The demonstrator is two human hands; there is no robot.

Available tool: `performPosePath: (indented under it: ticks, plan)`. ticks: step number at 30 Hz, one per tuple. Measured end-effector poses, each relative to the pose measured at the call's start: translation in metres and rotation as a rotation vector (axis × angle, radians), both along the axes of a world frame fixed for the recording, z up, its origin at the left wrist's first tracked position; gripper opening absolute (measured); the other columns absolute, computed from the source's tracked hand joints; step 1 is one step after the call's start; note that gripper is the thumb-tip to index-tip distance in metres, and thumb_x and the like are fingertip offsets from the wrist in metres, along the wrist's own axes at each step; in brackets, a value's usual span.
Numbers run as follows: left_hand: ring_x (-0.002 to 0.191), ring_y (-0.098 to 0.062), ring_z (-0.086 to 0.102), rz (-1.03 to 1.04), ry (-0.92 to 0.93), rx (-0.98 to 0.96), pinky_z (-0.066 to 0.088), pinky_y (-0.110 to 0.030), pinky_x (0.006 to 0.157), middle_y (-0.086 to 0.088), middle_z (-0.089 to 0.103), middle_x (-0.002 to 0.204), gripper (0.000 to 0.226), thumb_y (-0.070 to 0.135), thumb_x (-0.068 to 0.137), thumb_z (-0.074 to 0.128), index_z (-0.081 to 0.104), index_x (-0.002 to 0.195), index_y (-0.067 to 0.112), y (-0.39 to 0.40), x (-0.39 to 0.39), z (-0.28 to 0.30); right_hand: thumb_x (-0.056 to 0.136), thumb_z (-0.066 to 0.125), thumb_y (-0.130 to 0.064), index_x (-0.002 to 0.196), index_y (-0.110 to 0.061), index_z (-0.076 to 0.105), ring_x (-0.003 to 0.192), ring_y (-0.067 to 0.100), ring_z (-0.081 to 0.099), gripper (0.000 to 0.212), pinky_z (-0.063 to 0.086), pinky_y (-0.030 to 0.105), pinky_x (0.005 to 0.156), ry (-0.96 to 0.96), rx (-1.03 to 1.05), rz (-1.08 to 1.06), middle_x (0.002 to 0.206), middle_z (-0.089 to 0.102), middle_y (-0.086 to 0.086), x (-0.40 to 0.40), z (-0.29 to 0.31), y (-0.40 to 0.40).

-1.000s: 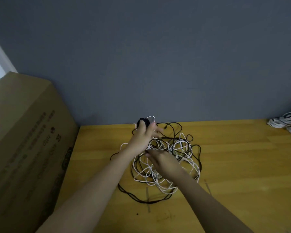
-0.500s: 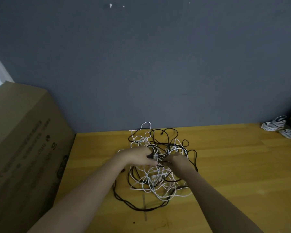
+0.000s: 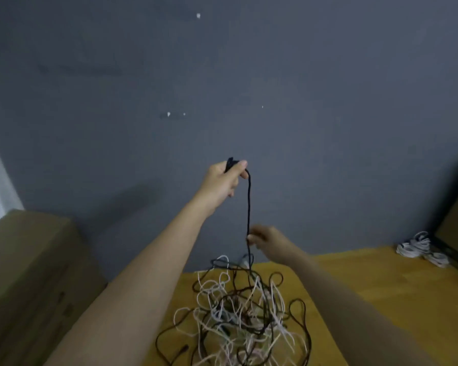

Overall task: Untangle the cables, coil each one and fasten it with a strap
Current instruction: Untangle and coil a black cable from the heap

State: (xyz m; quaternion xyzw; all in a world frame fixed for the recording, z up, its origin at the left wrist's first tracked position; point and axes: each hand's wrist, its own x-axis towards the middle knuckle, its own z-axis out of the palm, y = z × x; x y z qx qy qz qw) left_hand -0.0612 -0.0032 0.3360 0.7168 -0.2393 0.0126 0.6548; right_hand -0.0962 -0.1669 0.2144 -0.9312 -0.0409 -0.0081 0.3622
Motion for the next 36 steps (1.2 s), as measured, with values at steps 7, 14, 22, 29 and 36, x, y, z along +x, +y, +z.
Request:
performPosePath:
  ticks: [7, 14, 22, 29, 36]
  plan:
    - [0.039, -0.003, 0.034, 0.158, -0.114, -0.241, 0.037, -0.019, 0.047, 0.009, 0.034, 0.048, 0.029, 0.031, 0.101, 0.046, 0.055, 0.078, 0.017, -0.008, 0.013, 0.075, 0.102, 0.042, -0.016, 0.084, -0.009, 0.056, 0.065, 0.017, 0.055, 0.024, 0.052, 0.035, 0.068, -0.456, 0.523, -0.187, 0.078, 0.06, 0.007, 0.013, 0.141, 0.013]
    - [0.046, -0.01, 0.035, 0.179, -0.156, -0.041, 0.034, -0.025, 0.052, 0.005, 0.035, 0.053, 0.039, 0.04, 0.1, 0.044, 0.042, 0.068, 0.017, 0.008, 0.027, 0.085, 0.104, 0.032, -0.017, 0.09, -0.009, 0.049, 0.056, 0.02, 0.042, 0.024, 0.04, 0.028, 0.052, -0.29, 0.384, -0.286, 0.071, 0.048, 0.008, 0.028, 0.172, 0.016]
    - [0.054, -0.01, 0.034, 0.098, -0.17, 0.16, 0.035, -0.027, 0.059, 0.008, 0.032, 0.062, 0.043, 0.055, 0.094, 0.043, 0.028, 0.079, 0.018, 0.033, 0.032, 0.072, 0.104, 0.036, -0.023, 0.107, -0.014, 0.059, 0.047, -0.001, 0.036, 0.025, 0.03, 0.011, 0.049, -1.047, 0.494, -0.3, 0.067, 0.043, -0.01, 0.018, 0.251, 0.026]
    - [0.062, -0.01, 0.047, -0.004, -0.132, 0.373, 0.041, -0.023, 0.062, 0.008, 0.048, 0.069, 0.022, 0.038, 0.095, 0.056, 0.051, 0.088, 0.018, 0.061, 0.003, 0.015, 0.104, 0.031, -0.017, 0.129, -0.01, 0.052, 0.105, 0.023, 0.047, 0.033, 0.039, 0.032, 0.088, -0.723, -0.042, -0.291, 0.113, 0.055, 0.006, 0.048, 0.122, 0.01]
    - [0.038, -0.008, 0.02, -0.317, 0.209, -0.076, 0.031, -0.019, 0.042, 0.007, 0.023, 0.045, 0.027, 0.027, 0.092, 0.049, 0.048, 0.071, 0.011, 0.084, -0.029, -0.006, 0.103, 0.039, -0.01, 0.125, -0.011, 0.056, 0.093, 0.024, 0.055, 0.028, 0.044, 0.038, 0.072, -0.599, -0.069, -0.256, 0.11, 0.06, 0.009, 0.042, 0.066, 0.003]
